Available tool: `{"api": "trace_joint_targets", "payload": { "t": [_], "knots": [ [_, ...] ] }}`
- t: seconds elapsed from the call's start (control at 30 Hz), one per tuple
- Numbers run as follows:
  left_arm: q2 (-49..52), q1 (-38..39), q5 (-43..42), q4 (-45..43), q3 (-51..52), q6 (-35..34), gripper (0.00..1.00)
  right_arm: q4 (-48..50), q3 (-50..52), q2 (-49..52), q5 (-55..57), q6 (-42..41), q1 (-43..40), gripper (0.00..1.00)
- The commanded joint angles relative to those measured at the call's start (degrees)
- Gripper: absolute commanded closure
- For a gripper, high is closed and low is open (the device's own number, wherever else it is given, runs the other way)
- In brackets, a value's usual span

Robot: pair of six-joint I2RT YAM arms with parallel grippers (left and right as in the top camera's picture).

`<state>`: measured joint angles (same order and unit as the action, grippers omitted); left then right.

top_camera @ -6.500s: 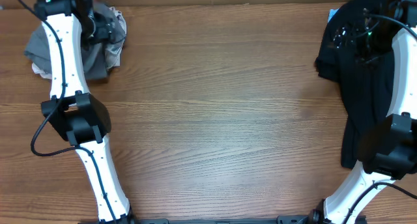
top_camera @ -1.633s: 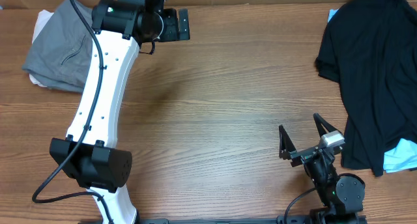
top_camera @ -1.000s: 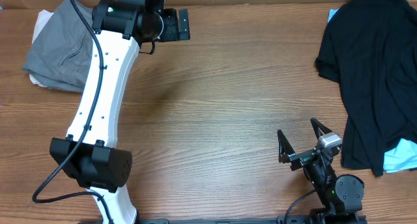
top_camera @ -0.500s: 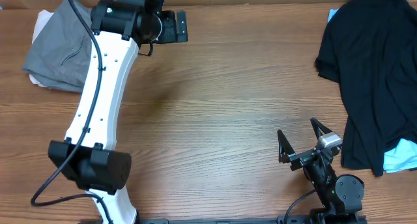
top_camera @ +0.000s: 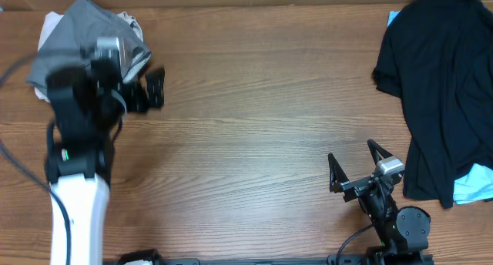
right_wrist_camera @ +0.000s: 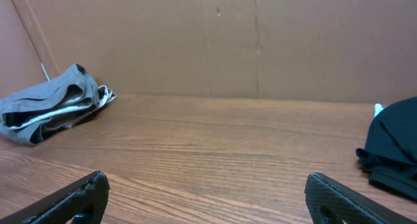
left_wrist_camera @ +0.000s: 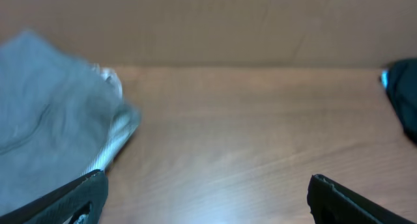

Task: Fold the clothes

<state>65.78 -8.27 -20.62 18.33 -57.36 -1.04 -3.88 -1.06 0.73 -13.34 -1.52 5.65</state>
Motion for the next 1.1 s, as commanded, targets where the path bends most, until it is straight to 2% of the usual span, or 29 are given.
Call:
{"api": "trace_joint_targets", "payload": {
  "t": [0.0, 0.07, 0.23, 0.5, 0.67, 0.83, 1.07],
  "knots": [
    [-15.23, -2.38, -2.43, -7.89, 16.5, 4.2, 0.0, 0.37, 0.61, -0.57, -0.42, -0.24, -0.26, 0.0],
    [-23.26, -2.43, -0.15, -13.57, 26.05, 4.28, 0.0, 0.35, 0.61, -0.55, -0.42, -0.24, -0.26, 0.0],
    [-37.66, -2.4, 1.36, -17.57, 40.15, 4.26, 0.0, 0.37, 0.61, -0.5, -0.42, -0.24, -0.26, 0.0],
    [-54.36, -0.79, 2.29, -18.29, 52.0, 4.28, 0.0, 0.37, 0.61, -0.5, -0.42, -0.24, -0.26, 0.0],
    [-59.45, 3.26, 8.22, -18.64, 56.48, 4.28, 0.0, 0.37, 0.61, -0.5, -0.39, -0.24, -0.26, 0.0],
    [-64.83, 7.5, 17.92, -13.99, 57.09, 4.24, 0.0, 0.37, 0.61, -0.5, -0.42, -0.24, -0.26, 0.0],
    [-65.61, 7.93, 19.12, -14.03, 57.11, 4.28, 0.0, 0.37, 0.61, -0.5, -0.42, -0.24, -0.26, 0.0]
  ]
}}
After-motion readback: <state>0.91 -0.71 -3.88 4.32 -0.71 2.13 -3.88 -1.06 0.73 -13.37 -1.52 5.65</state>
